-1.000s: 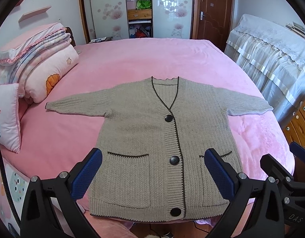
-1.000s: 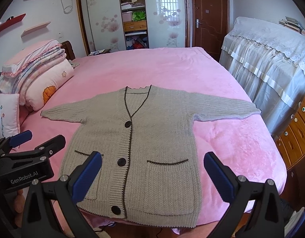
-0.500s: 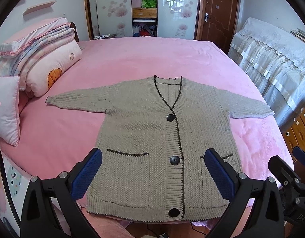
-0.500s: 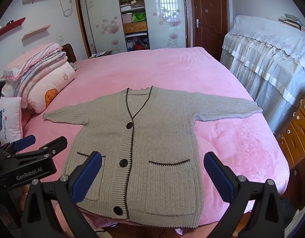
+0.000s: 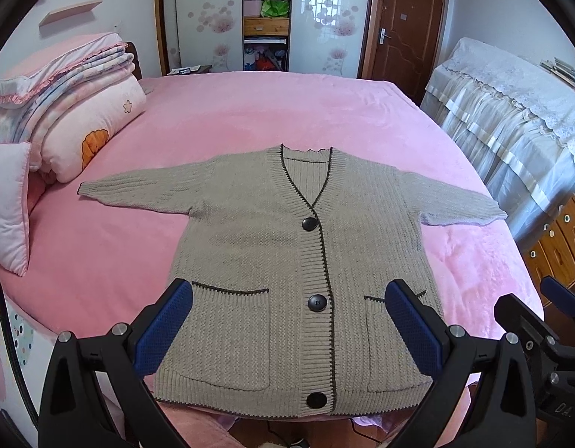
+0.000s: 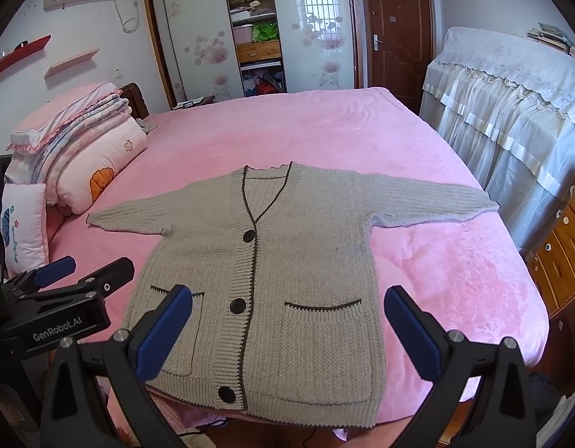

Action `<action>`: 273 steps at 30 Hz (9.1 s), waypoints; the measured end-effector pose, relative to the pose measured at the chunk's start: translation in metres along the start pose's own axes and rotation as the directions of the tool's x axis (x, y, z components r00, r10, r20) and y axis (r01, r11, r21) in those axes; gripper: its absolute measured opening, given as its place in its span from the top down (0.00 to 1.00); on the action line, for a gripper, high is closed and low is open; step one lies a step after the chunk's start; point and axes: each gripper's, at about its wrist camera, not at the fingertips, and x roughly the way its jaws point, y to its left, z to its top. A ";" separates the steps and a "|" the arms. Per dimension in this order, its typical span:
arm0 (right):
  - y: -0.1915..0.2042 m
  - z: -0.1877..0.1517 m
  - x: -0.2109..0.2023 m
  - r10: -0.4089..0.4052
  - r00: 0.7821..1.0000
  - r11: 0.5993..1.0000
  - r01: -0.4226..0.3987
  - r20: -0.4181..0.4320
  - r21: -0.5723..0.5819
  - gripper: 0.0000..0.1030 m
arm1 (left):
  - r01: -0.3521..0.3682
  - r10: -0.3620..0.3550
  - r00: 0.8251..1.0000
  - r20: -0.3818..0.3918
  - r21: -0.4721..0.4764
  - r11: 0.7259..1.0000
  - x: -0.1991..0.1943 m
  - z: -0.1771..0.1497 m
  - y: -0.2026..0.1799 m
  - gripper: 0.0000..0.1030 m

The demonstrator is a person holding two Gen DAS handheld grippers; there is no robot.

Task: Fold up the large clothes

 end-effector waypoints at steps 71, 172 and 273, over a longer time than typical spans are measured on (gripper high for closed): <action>-0.055 0.047 -0.025 0.045 0.985 0.999 -0.046 0.167 -0.002 0.04 | -0.045 0.044 0.998 0.038 0.027 0.999 -0.014 0.043 -0.032 0.01; -0.077 0.231 0.263 0.319 0.948 0.947 -0.319 0.008 0.022 0.92 | -0.126 0.125 0.992 0.009 0.090 0.988 0.305 0.205 -0.025 0.01; -0.104 0.077 0.382 -0.103 0.959 0.994 0.087 -0.264 -0.072 0.83 | 0.016 -0.043 0.966 -0.253 -0.106 0.994 0.449 0.153 0.070 0.71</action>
